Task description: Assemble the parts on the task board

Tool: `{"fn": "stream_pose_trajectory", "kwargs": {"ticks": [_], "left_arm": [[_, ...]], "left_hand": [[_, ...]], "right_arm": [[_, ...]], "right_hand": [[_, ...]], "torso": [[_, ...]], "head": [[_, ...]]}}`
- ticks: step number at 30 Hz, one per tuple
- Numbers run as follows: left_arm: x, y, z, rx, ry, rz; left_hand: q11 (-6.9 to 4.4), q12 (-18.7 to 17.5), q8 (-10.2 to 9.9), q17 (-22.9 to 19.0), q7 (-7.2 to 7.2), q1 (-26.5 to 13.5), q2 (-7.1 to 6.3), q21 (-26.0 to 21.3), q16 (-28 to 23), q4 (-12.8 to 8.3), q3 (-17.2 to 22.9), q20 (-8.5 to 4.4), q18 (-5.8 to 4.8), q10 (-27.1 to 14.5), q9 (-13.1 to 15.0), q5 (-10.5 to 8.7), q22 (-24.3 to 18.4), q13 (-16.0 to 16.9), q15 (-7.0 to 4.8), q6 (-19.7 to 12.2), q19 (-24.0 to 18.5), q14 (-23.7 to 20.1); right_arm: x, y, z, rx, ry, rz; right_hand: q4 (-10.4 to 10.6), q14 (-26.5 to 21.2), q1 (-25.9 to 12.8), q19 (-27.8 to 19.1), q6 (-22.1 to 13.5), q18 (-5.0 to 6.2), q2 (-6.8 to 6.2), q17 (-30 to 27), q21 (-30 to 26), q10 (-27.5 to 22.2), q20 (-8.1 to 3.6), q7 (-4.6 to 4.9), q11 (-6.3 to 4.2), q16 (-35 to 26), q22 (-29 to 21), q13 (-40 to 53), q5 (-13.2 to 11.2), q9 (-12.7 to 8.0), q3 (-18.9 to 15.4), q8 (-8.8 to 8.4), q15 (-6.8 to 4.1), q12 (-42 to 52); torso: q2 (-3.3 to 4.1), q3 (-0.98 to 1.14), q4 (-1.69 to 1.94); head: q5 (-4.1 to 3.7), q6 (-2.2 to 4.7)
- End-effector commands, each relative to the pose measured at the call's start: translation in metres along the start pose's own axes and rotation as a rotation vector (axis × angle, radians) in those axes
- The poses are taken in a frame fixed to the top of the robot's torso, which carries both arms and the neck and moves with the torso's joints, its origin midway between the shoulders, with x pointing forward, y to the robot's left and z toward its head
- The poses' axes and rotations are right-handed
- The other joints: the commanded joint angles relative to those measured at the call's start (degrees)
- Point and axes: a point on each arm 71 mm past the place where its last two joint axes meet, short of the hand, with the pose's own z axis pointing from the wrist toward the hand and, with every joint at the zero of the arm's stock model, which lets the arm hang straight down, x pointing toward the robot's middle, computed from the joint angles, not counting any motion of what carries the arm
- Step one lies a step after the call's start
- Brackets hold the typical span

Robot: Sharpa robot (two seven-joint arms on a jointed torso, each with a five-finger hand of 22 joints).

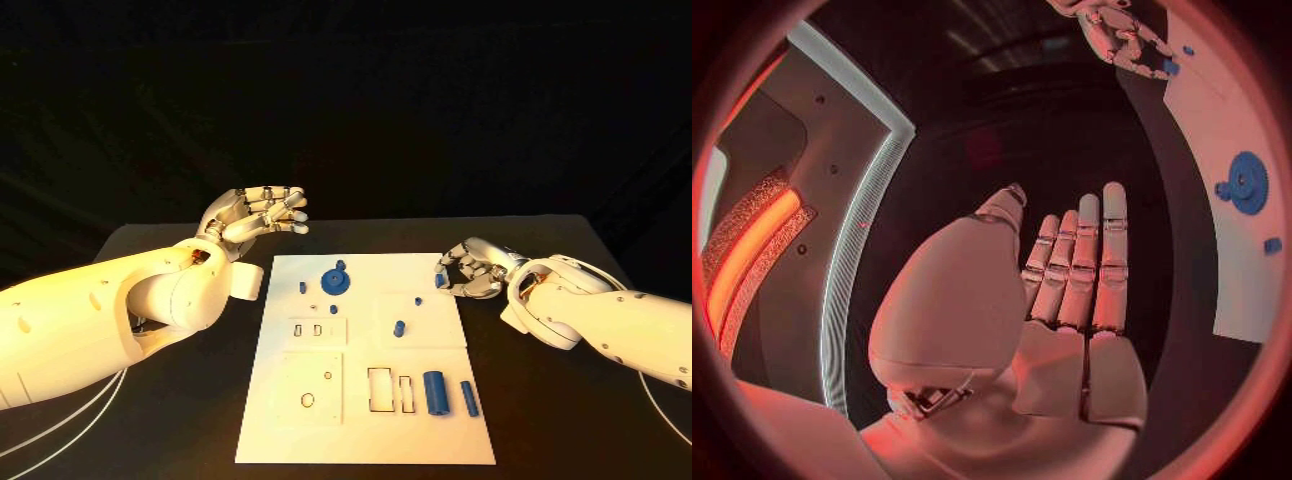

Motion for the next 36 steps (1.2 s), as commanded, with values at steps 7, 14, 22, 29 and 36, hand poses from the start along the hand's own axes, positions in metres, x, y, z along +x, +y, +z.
{"fn": "stream_pose_trajectory", "kwargs": {"ticks": [7, 14, 22, 29, 36], "left_arm": [[0.001, -0.001, 0.000, 0.006, 0.014, -0.011], [0.001, -0.001, 0.000, 0.005, 0.014, -0.010], [0.000, -0.001, -0.001, 0.004, 0.011, -0.009], [-0.001, -0.001, -0.001, 0.004, 0.008, -0.008], [-0.002, -0.002, -0.002, 0.004, 0.007, -0.007]], "left_hand": [[-0.03, -0.17, -0.30, 0.05, 1.15, 0.64, -0.15, 0.40, 0.33, 0.00, 0.32, 0.12, 0.56, -0.15, 0.09, -0.19, 0.05, -0.06, 0.07, -0.13, -0.31, -0.26], [-0.03, -0.17, -0.30, 0.05, 1.15, 0.64, -0.15, 0.40, 0.33, 0.00, 0.32, 0.12, 0.56, -0.15, 0.09, -0.19, 0.05, -0.06, 0.07, -0.13, -0.31, -0.26], [-0.03, -0.17, -0.30, 0.05, 1.15, 0.64, -0.15, 0.40, 0.33, 0.00, 0.32, 0.12, 0.56, -0.15, 0.09, -0.19, 0.05, -0.06, 0.07, -0.13, -0.31, -0.26], [-0.03, -0.17, -0.30, 0.05, 1.15, 0.64, -0.15, 0.40, 0.33, 0.00, 0.32, 0.12, 0.56, -0.15, 0.09, -0.19, 0.05, -0.06, 0.07, -0.13, -0.31, -0.26], [-0.01, -0.15, -0.30, 0.19, 1.18, 0.68, -0.17, 0.68, 0.36, 0.02, 0.41, 0.14, 0.57, -0.13, 0.13, -0.19, 0.21, -0.05, 0.08, -0.12, -0.53, -0.33]], "right_arm": [[0.002, 0.001, 0.002, -0.002, 0.007, -0.022], [0.003, 0.003, 0.005, -0.001, 0.008, -0.031], [0.002, 0.003, 0.007, 0.013, -0.023, -0.045], [-0.001, 0.003, 0.007, 0.021, -0.072, -0.065], [-0.005, 0.015, 0.003, -0.008, -0.154, -0.061]], "right_hand": [[-0.32, 6.08, -0.33, 0.56, 1.90, -0.71, 1.40, 15.06, 0.18, 3.56, -0.58, -0.61, -0.89, 0.34, 8.10, 11.96, -0.44, 0.13, 1.91, 1.00, -0.87, 0.56], [-0.55, 6.08, -0.68, 0.67, 2.69, -0.75, 1.70, 15.06, 0.31, 3.74, -0.86, -0.94, -1.19, 0.34, 8.27, 12.17, -1.33, 0.18, 3.01, 1.49, -1.14, 0.74], [-0.95, 6.08, -1.13, 0.84, 3.77, -0.81, 2.48, 15.06, 0.50, 4.05, -1.23, -1.45, -1.65, 0.34, 8.52, 12.51, -1.23, 0.38, 4.67, 2.32, -1.56, 1.03], [-1.61, 6.08, -1.41, 1.10, 4.59, -0.92, 3.09, 15.06, 0.85, 4.29, -1.53, -1.86, -2.05, 0.34, 8.88, 12.79, -0.78, 0.68, 6.23, 3.16, -1.85, 1.27], [-1.77, 6.08, -1.89, 1.17, 4.81, -0.94, 3.33, 15.06, 0.92, 4.00, -1.65, -2.04, -2.23, 0.34, 8.97, 12.40, -0.85, 0.86, 6.86, 3.57, -1.96, 0.91]], "torso": [[-0.04, 0.02, -0.05], [-0.01, 0.03, -0.02], [-0.02, 0.06, -0.08], [-0.02, 0.04, -0.02], [-0.08, 0.04, -0.09]], "head": [[-0.01, -0.10], [-0.03, -0.04], [-0.04, -0.07], [-0.08, -0.14], [0.16, -0.11]]}}
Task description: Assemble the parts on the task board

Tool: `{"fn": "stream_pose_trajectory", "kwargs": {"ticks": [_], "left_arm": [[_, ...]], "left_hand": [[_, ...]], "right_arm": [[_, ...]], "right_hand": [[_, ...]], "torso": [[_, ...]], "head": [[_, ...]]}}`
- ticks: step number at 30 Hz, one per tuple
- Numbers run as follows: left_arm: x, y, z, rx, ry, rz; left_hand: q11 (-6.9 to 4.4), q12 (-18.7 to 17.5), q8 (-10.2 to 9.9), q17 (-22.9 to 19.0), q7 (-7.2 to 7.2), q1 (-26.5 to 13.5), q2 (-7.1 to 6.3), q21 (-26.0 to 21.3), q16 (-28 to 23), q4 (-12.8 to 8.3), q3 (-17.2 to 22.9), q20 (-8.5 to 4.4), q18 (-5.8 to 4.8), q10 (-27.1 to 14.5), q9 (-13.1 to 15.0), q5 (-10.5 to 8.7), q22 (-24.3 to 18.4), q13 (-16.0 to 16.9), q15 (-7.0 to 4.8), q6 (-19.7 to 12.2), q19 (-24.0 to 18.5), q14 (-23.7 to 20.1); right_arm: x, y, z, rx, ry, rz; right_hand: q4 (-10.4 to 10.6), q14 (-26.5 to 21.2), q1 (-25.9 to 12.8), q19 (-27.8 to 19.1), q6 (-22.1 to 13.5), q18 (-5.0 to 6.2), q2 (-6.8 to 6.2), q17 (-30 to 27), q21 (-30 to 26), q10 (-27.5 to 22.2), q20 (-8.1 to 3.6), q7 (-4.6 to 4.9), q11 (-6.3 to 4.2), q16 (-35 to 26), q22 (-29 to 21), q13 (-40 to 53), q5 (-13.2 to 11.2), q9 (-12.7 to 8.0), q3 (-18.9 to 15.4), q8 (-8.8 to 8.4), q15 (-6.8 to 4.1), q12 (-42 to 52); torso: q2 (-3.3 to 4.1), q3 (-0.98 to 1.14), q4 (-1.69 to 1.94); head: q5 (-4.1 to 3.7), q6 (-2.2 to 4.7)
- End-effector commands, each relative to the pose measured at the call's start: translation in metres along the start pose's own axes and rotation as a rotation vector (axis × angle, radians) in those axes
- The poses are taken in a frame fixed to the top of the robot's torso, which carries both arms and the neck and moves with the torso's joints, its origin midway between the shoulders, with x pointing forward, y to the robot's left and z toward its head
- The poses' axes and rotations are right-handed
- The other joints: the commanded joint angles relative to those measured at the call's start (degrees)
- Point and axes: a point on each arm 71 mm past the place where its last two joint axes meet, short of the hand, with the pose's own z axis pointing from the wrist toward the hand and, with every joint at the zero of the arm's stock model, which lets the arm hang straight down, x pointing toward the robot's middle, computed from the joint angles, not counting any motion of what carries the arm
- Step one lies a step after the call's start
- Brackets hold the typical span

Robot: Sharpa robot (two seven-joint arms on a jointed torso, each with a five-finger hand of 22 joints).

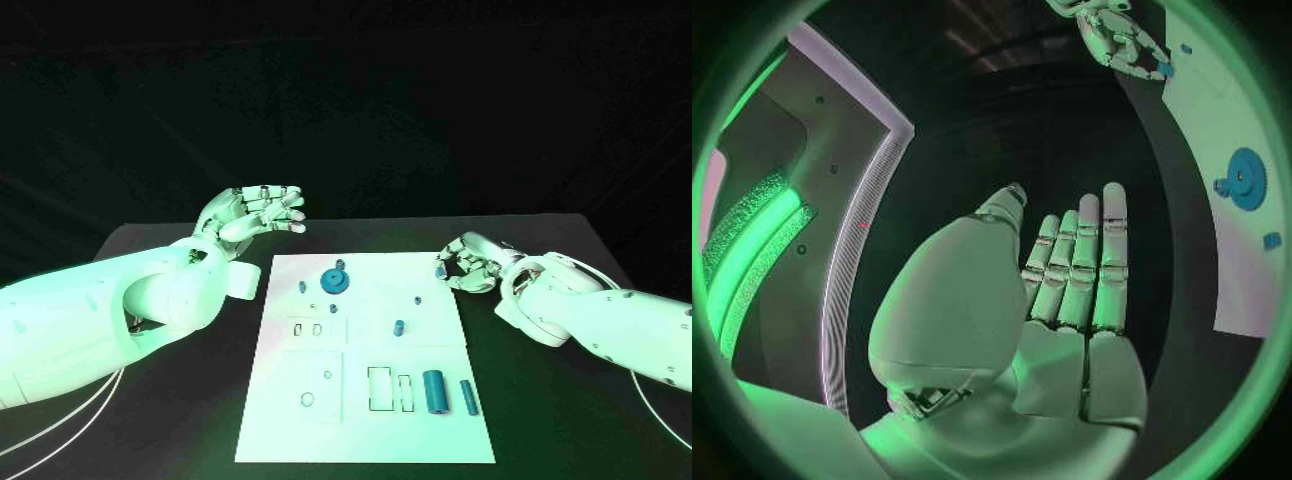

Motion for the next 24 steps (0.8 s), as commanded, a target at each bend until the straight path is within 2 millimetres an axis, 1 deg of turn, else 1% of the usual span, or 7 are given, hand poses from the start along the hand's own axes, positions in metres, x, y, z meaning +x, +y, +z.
{"fn": "stream_pose_trajectory", "kwargs": {"ticks": [1, 6, 10, 13, 16, 22, 24], "left_arm": [[0.001, -0.001, 0.000, 0.006, 0.013, -0.009], [0.000, -0.001, 0.000, 0.006, 0.008, -0.007], [0.001, -0.001, 0.001, 0.005, 0.009, -0.008], [0.002, 0.000, 0.001, 0.004, 0.013, -0.010], [0.005, 0.000, 0.002, 0.003, 0.018, -0.012], [0.007, 0.002, 0.004, -0.001, 0.022, -0.013], [0.007, 0.003, 0.004, -0.002, 0.022, -0.013]], "left_hand": [[-0.01, -0.15, -0.30, 0.05, 1.18, 0.46, 0.06, 0.20, 0.36, 0.02, 0.41, -0.07, 0.57, -0.13, 0.10, -0.19, 0.05, -0.05, 0.08, -0.13, -0.32, -0.34], [-0.01, -0.15, -0.30, 0.05, 1.18, 0.46, 0.06, 0.20, 0.36, 0.02, 0.41, -0.07, 0.57, -0.13, 0.10, -0.19, 0.05, -0.05, 0.08, -0.13, -0.32, -0.34], [-0.01, -0.15, -0.30, 0.05, 1.18, 0.46, 0.06, 0.20, 0.36, 0.02, 0.41, -0.07, 0.57, -0.13, 0.10, -0.19, 0.05, -0.05, 0.08, -0.13, -0.32, -0.34], [-0.01, -0.15, -0.30, 0.05, 1.18, 0.46, 0.06, 0.20, 0.36, 0.02, 0.41, -0.07, 0.57, -0.13, 0.10, -0.19, 0.05, -0.05, 0.08, -0.13, -0.32, -0.34], [-0.01, -0.15, -0.30, 0.05, 1.18, 0.46, 0.06, 0.20, 0.36, 0.02, 0.41, -0.07, 0.57, -0.13, 0.10, -0.19, 0.05, -0.05, 0.08, -0.13, -0.32, -0.34], [-0.01, -0.14, -0.30, 0.09, 1.17, 0.45, 0.06, 0.28, 0.37, 0.04, 0.44, -0.07, 0.57, -0.11, 0.11, -0.19, 0.09, -0.05, 0.08, -0.11, -0.38, -0.35], [-0.01, -0.14, -0.29, 0.12, 1.17, 0.45, 0.07, 0.34, 0.38, 0.06, 0.45, -0.06, 0.58, -0.10, 0.12, -0.20, 0.13, -0.05, 0.08, -0.10, -0.42, -0.36]], "right_arm": [[-0.005, 0.010, -0.002, -0.022, -0.084, -0.015], [-0.009, 0.037, -0.004, -0.071, -0.099, -0.003], [-0.005, 0.066, -0.004, -0.121, -0.092, 0.013], [0.003, 0.090, -0.004, -0.150, -0.070, 0.026], [0.013, 0.114, -0.003, -0.172, -0.033, 0.037], [0.036, 0.148, -0.004, -0.192, 0.043, 0.048], [0.043, 0.155, -0.004, -0.191, 0.064, 0.049]], "right_hand": [[0.02, 6.18, -0.26, 1.12, 0.29, -0.93, 0.47, 15.08, 0.14, 3.79, -0.40, 0.03, -0.48, 0.34, 8.89, 12.26, 0.05, 0.21, 0.56, 0.29, -0.41, -0.18], [0.01, 6.18, -0.52, 1.20, 0.26, -0.97, 0.57, 15.08, 0.27, 3.66, -0.43, -0.01, -0.52, 0.34, 9.01, 12.10, 0.04, 0.28, 0.80, 0.41, -0.43, -0.34], [0.11, 6.18, -1.09, 1.21, 0.31, -0.97, 0.65, 15.08, 0.26, 3.66, -0.48, -0.09, -0.59, 0.34, 9.03, 12.11, -0.01, 0.42, 1.00, 0.65, -0.48, -0.35], [0.13, 6.18, -1.22, 1.23, 0.34, -0.98, 0.68, 15.08, 0.29, 3.62, -0.49, -0.13, -0.61, 0.34, 9.06, 12.06, -0.02, 0.46, 1.05, 0.74, -0.50, -0.40], [0.13, 6.18, -1.32, 1.21, 0.36, -0.96, 0.73, 15.08, 0.23, 3.64, -0.51, -0.16, -0.65, 0.34, 9.02, 12.08, -0.02, 0.50, 1.12, 0.81, -0.52, -0.38], [0.12, 6.18, -1.49, 1.15, 0.36, -0.94, 0.93, 15.08, 0.12, 3.63, -0.54, -0.23, -0.70, 0.34, 8.95, 12.06, 0.00, 0.58, 1.33, 0.94, -0.57, -0.41], [0.12, 6.18, -1.49, 1.15, 0.36, -0.94, 0.93, 15.08, 0.12, 3.63, -0.54, -0.23, -0.70, 0.34, 8.95, 12.06, 0.00, 0.58, 1.33, 0.94, -0.57, -0.41]], "torso": [[-0.06, 0.00, -0.03], [-0.14, -0.08, -0.03], [-0.14, -0.01, -0.10], [-0.12, -0.01, -0.01], [-0.20, -0.14, 0.10], [-0.15, -0.15, 0.09], [-0.20, -0.25, 0.13]], "head": [[0.18, 0.02], [0.00, 0.09], [0.16, 0.08], [0.13, 0.16], [0.19, 0.07], [0.56, -0.29], [0.68, -0.44]]}}
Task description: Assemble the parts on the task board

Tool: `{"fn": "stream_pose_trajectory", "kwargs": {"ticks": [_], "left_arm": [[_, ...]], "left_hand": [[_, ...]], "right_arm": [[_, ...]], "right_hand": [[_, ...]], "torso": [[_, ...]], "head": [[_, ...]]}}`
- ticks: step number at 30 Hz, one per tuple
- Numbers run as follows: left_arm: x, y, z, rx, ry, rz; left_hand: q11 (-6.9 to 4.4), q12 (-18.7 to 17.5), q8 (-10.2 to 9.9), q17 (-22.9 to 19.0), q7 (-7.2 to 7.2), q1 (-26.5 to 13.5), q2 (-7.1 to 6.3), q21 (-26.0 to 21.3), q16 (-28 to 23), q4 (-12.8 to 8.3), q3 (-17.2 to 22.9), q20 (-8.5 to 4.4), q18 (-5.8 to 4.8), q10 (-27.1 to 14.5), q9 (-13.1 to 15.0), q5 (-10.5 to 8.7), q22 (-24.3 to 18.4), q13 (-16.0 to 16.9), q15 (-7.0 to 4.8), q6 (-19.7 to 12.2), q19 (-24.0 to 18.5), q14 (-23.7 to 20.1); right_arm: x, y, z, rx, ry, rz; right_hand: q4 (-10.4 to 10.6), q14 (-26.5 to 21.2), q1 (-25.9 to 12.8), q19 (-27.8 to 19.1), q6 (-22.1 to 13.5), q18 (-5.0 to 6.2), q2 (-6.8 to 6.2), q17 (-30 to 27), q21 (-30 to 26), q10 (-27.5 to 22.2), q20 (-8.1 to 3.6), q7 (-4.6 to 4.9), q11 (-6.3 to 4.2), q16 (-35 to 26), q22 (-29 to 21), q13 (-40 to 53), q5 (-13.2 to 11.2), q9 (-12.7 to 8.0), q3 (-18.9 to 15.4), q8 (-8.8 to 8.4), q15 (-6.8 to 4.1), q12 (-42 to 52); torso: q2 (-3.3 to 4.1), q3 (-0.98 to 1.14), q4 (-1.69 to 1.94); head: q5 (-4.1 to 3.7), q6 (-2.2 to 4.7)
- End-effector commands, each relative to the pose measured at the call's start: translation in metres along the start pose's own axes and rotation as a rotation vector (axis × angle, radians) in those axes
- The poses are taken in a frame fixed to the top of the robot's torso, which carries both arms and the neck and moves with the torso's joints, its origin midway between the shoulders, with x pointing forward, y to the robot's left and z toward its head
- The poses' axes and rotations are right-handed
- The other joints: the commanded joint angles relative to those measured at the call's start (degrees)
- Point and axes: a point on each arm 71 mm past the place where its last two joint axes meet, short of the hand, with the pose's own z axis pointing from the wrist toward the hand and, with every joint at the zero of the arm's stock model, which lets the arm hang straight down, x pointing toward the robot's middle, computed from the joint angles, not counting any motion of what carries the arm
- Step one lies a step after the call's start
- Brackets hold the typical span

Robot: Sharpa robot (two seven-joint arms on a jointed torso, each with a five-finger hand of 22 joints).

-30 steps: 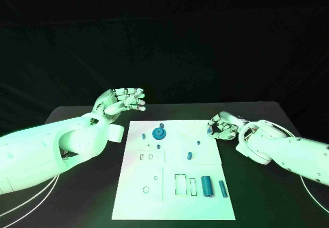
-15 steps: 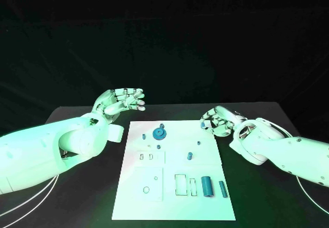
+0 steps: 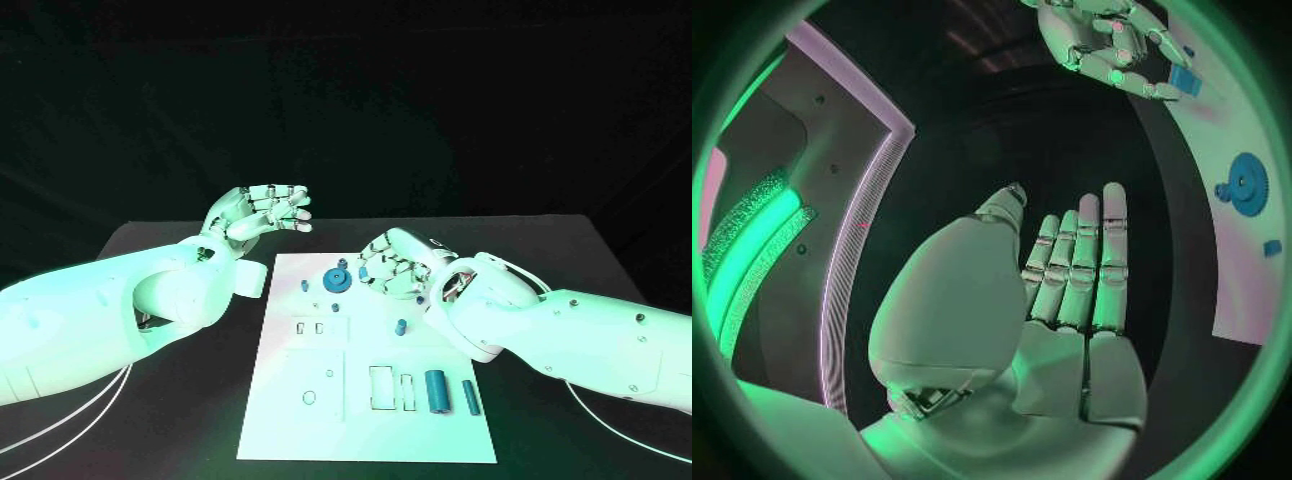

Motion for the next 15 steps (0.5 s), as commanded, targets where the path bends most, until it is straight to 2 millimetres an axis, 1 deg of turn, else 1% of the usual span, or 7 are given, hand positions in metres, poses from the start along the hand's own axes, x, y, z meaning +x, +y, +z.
{"fn": "stream_pose_trajectory", "kwargs": {"ticks": [1, 2, 5, 7, 9, 11, 15], "left_arm": [[0.002, 0.000, 0.001, 0.002, 0.015, -0.011], [0.002, 0.000, 0.001, 0.002, 0.015, -0.011], [0.003, 0.000, 0.001, 0.000, 0.015, -0.011], [0.003, 0.001, 0.002, 0.000, 0.015, -0.011], [0.003, 0.001, 0.002, -0.002, 0.015, -0.011], [0.004, 0.001, 0.002, -0.003, 0.015, -0.011], [0.005, 0.002, 0.002, -0.004, 0.017, -0.012]], "left_hand": [[-0.01, -0.14, -0.29, 0.06, 1.17, 0.44, 0.07, 0.36, 0.38, -0.10, 0.30, -0.06, 0.57, -0.10, 0.08, -0.20, 0.05, -0.05, 0.08, -0.10, -0.43, -0.36], [-0.01, -0.14, -0.29, 0.06, 1.17, 0.44, 0.07, 0.36, 0.38, -0.10, 0.30, -0.06, 0.57, -0.10, 0.08, -0.20, 0.05, -0.05, 0.08, -0.10, -0.43, -0.36], [-0.01, -0.14, -0.29, 0.06, 1.17, 0.44, 0.07, 0.36, 0.38, -0.10, 0.30, -0.06, 0.57, -0.10, 0.08, -0.20, 0.05, -0.05, 0.08, -0.10, -0.43, -0.36], [-0.01, -0.14, -0.29, 0.06, 1.17, 0.44, 0.07, 0.36, 0.38, -0.10, 0.30, -0.06, 0.57, -0.10, 0.08, -0.20, 0.05, -0.05, 0.08, -0.10, -0.43, -0.36], [-0.02, -0.13, -0.28, 0.09, 1.17, 0.43, 0.08, 0.42, 0.40, -0.08, 0.32, -0.05, 0.58, -0.07, 0.10, -0.20, 0.08, -0.04, 0.08, -0.08, -0.47, -0.35], [-0.02, -0.12, -0.28, 0.10, 1.17, 0.41, 0.09, 0.44, 0.41, -0.06, 0.32, -0.05, 0.58, -0.06, 0.10, -0.20, 0.09, -0.04, 0.08, -0.08, -0.48, -0.34], [-0.02, -0.12, -0.28, 0.10, 1.17, 0.41, 0.09, 0.44, 0.41, -0.06, 0.32, -0.05, 0.58, -0.06, 0.10, -0.20, 0.09, -0.04, 0.08, -0.08, -0.48, -0.34]], "right_arm": [[0.013, 0.005, 0.001, 0.051, 0.054, -0.022], [0.018, 0.007, 0.002, 0.054, 0.065, -0.020], [0.030, 0.013, 0.003, 0.057, 0.094, -0.014], [0.038, 0.017, 0.004, 0.059, 0.115, -0.009], [0.045, 0.019, 0.004, 0.061, 0.132, -0.005], [0.052, 0.022, 0.004, 0.065, 0.146, -0.004], [0.063, 0.025, 0.003, 0.065, 0.169, -0.010]], "right_hand": [[-0.02, 5.97, -0.57, 1.15, 0.58, -0.94, 0.04, 15.09, 0.12, 3.62, -0.55, 0.01, -0.30, 0.35, 8.97, 12.01, 0.35, 0.26, 0.23, 0.46, -0.37, -0.12], [-0.02, 5.97, -0.63, 1.05, 0.57, -0.89, 0.08, 15.09, -0.05, 3.60, -0.56, -0.01, -0.32, 0.35, 8.84, 11.99, 0.34, 0.28, 0.28, 0.50, -0.38, -0.14], [-0.02, 5.97, -0.63, 1.05, 0.57, -0.89, 0.08, 15.09, -0.05, 3.60, -0.56, -0.01, -0.32, 0.35, 8.84, 11.99, 0.34, 0.28, 0.28, 0.50, -0.38, -0.14], [-0.02, 5.97, -0.63, 1.05, 0.57, -0.89, 0.08, 15.09, -0.05, 3.60, -0.56, -0.01, -0.32, 0.35, 8.84, 11.99, 0.34, 0.28, 0.28, 0.50, -0.38, -0.14], [-0.03, 5.97, -0.67, 1.01, 0.57, -0.88, 0.08, 15.09, -0.11, 3.62, -0.57, -0.01, -0.32, 0.35, 8.80, 12.02, 0.34, 0.30, 0.30, 0.53, -0.39, -0.12], [-0.03, 5.97, -0.71, 1.01, 0.57, -0.88, 0.07, 15.09, -0.12, 3.59, -0.57, -0.02, -0.33, 0.35, 8.79, 11.97, 0.33, 0.31, 0.30, 0.54, -0.39, -0.16], [-0.06, 5.97, -0.87, 0.97, 0.53, -0.86, -0.03, 15.09, -0.19, 3.61, -0.59, -0.04, -0.35, 0.35, 8.75, 12.00, 0.29, 0.36, 0.29, 0.61, -0.42, -0.14]], "torso": [[-0.02, -0.11, 0.03], [-0.02, -0.14, 0.03], [0.08, -0.02, 0.05], [0.09, 0.02, 0.06], [0.09, 0.01, 0.04], [0.06, -0.01, -0.04], [0.08, 0.05, -0.08]], "head": [[0.36, -0.36], [0.42, -0.43], [0.67, -0.65], [0.58, -0.71], [0.48, -0.83], [0.65, -1.01], [0.77, -1.19]]}}
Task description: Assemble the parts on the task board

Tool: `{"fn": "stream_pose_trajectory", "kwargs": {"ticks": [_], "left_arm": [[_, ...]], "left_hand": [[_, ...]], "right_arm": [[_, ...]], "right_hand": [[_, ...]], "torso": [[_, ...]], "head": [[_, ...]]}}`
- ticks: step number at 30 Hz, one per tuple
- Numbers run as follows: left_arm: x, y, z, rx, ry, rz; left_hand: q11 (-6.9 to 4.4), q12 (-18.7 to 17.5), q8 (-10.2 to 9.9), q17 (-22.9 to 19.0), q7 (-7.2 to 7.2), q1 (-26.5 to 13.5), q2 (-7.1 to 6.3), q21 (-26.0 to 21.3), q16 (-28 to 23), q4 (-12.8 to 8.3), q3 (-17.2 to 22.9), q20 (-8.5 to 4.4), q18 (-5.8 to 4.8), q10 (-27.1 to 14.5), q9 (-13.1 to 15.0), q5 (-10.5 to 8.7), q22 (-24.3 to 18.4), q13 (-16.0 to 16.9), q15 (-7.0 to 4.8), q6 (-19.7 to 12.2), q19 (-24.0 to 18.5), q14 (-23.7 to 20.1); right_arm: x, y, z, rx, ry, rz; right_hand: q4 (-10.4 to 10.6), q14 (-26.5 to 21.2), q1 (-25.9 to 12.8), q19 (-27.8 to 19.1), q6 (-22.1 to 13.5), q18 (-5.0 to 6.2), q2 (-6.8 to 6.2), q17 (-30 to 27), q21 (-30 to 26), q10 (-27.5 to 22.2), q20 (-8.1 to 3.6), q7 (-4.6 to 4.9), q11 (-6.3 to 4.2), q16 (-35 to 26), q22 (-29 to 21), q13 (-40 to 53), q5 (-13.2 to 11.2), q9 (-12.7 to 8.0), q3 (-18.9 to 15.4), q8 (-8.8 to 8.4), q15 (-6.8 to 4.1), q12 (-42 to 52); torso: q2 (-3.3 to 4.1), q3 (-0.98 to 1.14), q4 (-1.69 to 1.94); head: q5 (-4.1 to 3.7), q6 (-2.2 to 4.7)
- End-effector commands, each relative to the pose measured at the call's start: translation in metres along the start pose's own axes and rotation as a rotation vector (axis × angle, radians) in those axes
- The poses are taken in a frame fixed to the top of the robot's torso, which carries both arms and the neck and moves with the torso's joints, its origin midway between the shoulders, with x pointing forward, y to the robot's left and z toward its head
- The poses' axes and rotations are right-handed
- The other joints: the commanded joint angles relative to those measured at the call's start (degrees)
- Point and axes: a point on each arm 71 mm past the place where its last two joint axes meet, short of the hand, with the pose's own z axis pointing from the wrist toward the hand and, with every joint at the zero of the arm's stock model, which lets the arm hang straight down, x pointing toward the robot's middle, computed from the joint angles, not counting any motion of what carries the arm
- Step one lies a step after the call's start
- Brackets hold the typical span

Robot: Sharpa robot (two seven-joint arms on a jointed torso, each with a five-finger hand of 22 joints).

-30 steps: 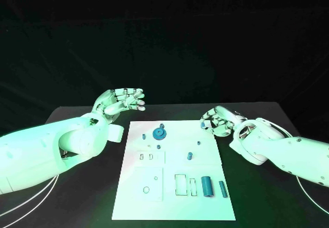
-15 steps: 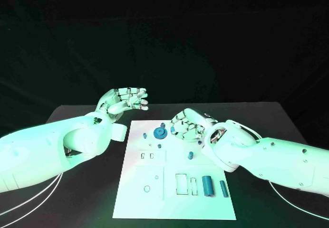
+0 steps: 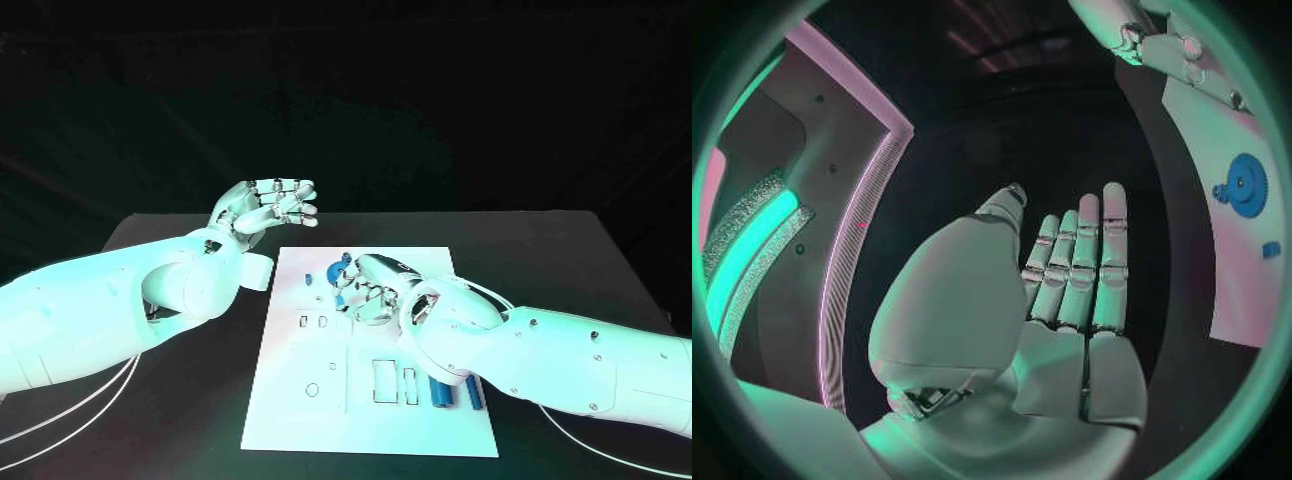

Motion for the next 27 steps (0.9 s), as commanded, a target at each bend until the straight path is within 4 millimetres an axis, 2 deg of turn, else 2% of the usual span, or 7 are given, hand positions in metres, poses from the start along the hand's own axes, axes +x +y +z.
{"fn": "stream_pose_trajectory", "kwargs": {"ticks": [1, 4, 12, 22, 27], "left_arm": [[0.003, 0.000, 0.001, 0.001, 0.016, -0.012], [0.004, 0.000, 0.001, 0.001, 0.017, -0.013], [0.005, 0.000, 0.002, -0.001, 0.023, -0.016], [0.006, 0.001, 0.002, -0.003, 0.025, -0.017], [0.006, 0.001, 0.002, -0.003, 0.026, -0.017]], "left_hand": [[-0.02, -0.11, -0.27, 0.07, 1.16, 0.36, 0.12, 0.24, 0.20, -0.03, 0.32, -0.05, 0.58, -0.04, 0.06, -0.21, 0.12, -0.04, 0.07, -0.06, -0.50, -0.33], [-0.02, -0.11, -0.26, 0.09, 1.17, 0.30, 0.16, 0.28, 0.22, 0.02, 0.33, -0.04, 0.59, -0.02, 0.07, -0.21, 0.14, -0.03, 0.08, -0.04, -0.52, -0.32], [-0.02, -0.11, -0.26, 0.09, 1.17, 0.30, 0.16, 0.28, 0.22, 0.02, 0.33, -0.04, 0.59, -0.02, 0.07, -0.21, 0.14, -0.03, 0.08, -0.04, -0.52, -0.32], [-0.02, -0.11, -0.26, 0.09, 1.17, 0.30, 0.16, 0.28, 0.22, 0.02, 0.33, -0.04, 0.59, -0.02, 0.07, -0.21, 0.14, -0.03, 0.08, -0.04, -0.52, -0.32], [-0.02, -0.11, -0.26, 0.09, 1.17, 0.30, 0.16, 0.28, 0.22, 0.02, 0.33, -0.04, 0.59, -0.02, 0.07, -0.21, 0.14, -0.03, 0.08, -0.04, -0.52, -0.32]], "right_arm": [[0.008, 0.000, 0.000, 0.023, 0.039, -0.036], [0.016, 0.003, 0.001, 0.016, 0.041, -0.048], [0.024, 0.002, 0.003, 0.038, 0.023, -0.055], [0.031, 0.005, 0.006, 0.033, 0.016, -0.053], [0.034, 0.005, 0.007, 0.036, 0.022, -0.058]], "right_hand": [[-0.07, 5.97, -0.47, 1.17, 0.28, -0.85, -0.01, 15.09, -0.21, 3.59, -0.41, -0.09, -0.36, 0.34, 8.75, 11.98, 0.10, 0.40, 0.29, 0.67, -0.44, -0.17], [-0.04, 5.97, -0.87, 1.20, 0.33, -0.86, -0.12, 15.09, -0.20, 3.69, -0.45, -0.16, -0.42, 0.34, 8.77, 12.10, 0.07, 0.51, 0.27, 0.87, -0.48, -0.06], [0.00, 5.97, -1.50, 1.31, 0.23, -0.90, -0.35, 15.09, -0.06, 3.71, -0.52, -0.25, -0.50, 0.34, 8.91, 12.10, 0.05, 0.65, 0.22, 1.08, -0.57, -0.07], [0.01, 5.97, -1.65, 1.30, 0.20, -0.89, -0.42, 15.09, -0.10, 3.69, -0.54, -0.26, -0.52, 0.34, 8.88, 12.08, 0.04, 0.67, 0.20, 1.12, -0.58, -0.10], [0.02, 5.97, -1.79, 1.26, 0.17, -0.88, -0.48, 15.09, -0.17, 3.71, -0.56, -0.28, -0.53, 0.34, 8.84, 12.10, 0.04, 0.70, 0.20, 1.17, -0.60, -0.08]], "torso": [[0.05, 0.01, -0.05], [0.01, -0.10, -0.04], [0.06, 0.01, 0.14], [0.10, 0.06, 0.09], [0.09, 0.02, 0.04]], "head": [[-0.02, -0.13], [-0.29, -0.09], [-0.37, -0.45], [0.04, -0.72], [0.11, -0.83]]}}
